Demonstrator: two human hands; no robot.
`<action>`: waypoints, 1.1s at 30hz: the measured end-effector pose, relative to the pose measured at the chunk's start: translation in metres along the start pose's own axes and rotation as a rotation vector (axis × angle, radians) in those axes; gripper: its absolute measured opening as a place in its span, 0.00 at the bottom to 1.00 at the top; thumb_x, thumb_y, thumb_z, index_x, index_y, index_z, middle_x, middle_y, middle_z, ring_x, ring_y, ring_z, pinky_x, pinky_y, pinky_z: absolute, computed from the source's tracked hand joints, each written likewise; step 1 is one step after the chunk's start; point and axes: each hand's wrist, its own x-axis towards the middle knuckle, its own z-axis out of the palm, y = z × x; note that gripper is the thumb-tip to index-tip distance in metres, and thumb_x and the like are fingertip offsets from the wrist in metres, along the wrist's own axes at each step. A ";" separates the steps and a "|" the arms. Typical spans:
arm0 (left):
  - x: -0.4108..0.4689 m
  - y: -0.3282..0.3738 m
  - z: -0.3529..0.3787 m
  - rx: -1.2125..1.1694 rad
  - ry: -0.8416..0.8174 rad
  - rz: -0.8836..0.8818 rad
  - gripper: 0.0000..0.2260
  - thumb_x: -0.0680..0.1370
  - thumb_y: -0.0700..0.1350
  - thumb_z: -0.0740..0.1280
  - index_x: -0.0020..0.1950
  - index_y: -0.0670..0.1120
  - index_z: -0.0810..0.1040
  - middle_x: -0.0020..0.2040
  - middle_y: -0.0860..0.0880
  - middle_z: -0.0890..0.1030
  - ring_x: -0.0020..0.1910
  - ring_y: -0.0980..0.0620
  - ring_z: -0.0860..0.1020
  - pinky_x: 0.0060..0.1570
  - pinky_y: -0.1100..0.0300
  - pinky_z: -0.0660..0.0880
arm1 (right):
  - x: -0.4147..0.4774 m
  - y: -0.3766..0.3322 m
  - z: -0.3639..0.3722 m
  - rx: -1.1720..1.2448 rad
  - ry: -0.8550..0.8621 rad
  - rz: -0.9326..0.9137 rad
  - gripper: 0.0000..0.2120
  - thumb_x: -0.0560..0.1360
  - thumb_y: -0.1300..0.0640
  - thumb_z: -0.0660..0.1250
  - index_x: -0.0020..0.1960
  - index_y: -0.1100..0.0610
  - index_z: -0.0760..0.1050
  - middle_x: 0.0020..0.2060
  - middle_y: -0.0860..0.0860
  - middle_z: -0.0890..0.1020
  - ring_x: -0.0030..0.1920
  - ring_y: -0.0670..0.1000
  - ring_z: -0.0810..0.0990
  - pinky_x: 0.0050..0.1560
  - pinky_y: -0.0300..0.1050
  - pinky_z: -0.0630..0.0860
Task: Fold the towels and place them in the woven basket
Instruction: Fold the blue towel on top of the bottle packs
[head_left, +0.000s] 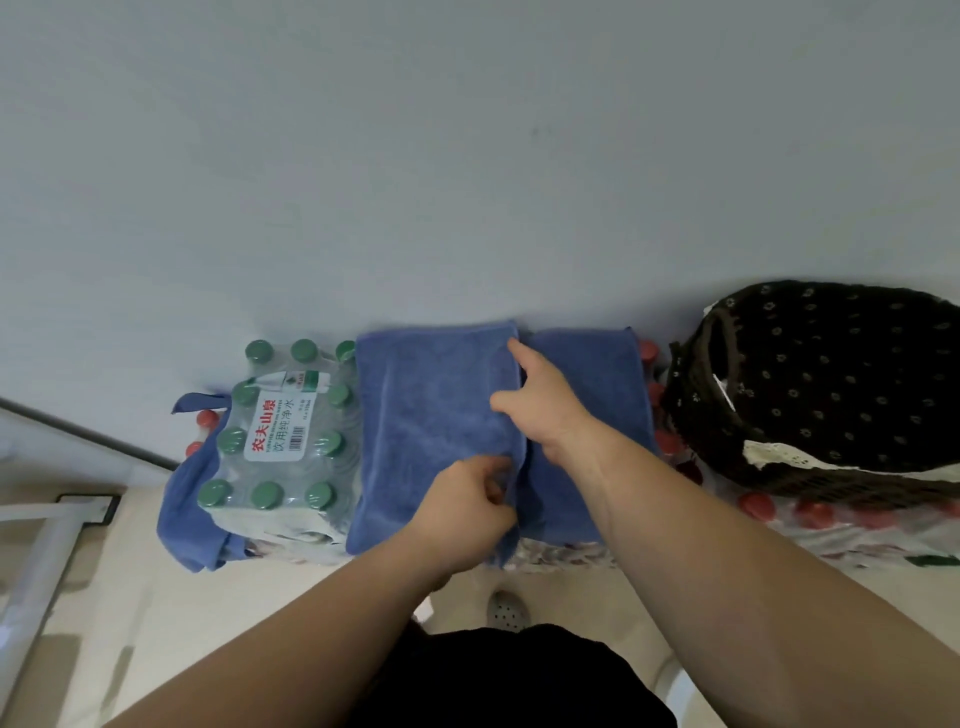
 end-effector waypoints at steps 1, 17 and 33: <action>-0.001 0.005 -0.002 -0.013 0.006 -0.005 0.12 0.69 0.34 0.64 0.48 0.46 0.78 0.29 0.51 0.72 0.28 0.56 0.68 0.34 0.62 0.68 | 0.000 -0.002 -0.003 0.011 0.010 -0.014 0.39 0.72 0.68 0.67 0.80 0.55 0.57 0.78 0.50 0.63 0.76 0.49 0.62 0.75 0.48 0.64; 0.018 0.067 0.059 0.152 -0.167 0.159 0.09 0.73 0.38 0.63 0.50 0.39 0.79 0.39 0.41 0.82 0.38 0.44 0.79 0.37 0.51 0.75 | -0.009 0.029 -0.079 -0.829 0.143 0.069 0.37 0.76 0.48 0.65 0.79 0.56 0.53 0.80 0.57 0.43 0.78 0.63 0.51 0.75 0.58 0.56; -0.032 -0.058 -0.039 0.248 0.446 -0.071 0.04 0.73 0.45 0.72 0.46 0.51 0.82 0.46 0.52 0.77 0.48 0.52 0.75 0.54 0.54 0.74 | -0.005 -0.025 0.044 -0.943 -0.231 -0.282 0.29 0.81 0.36 0.51 0.80 0.43 0.53 0.81 0.54 0.46 0.79 0.61 0.42 0.76 0.64 0.47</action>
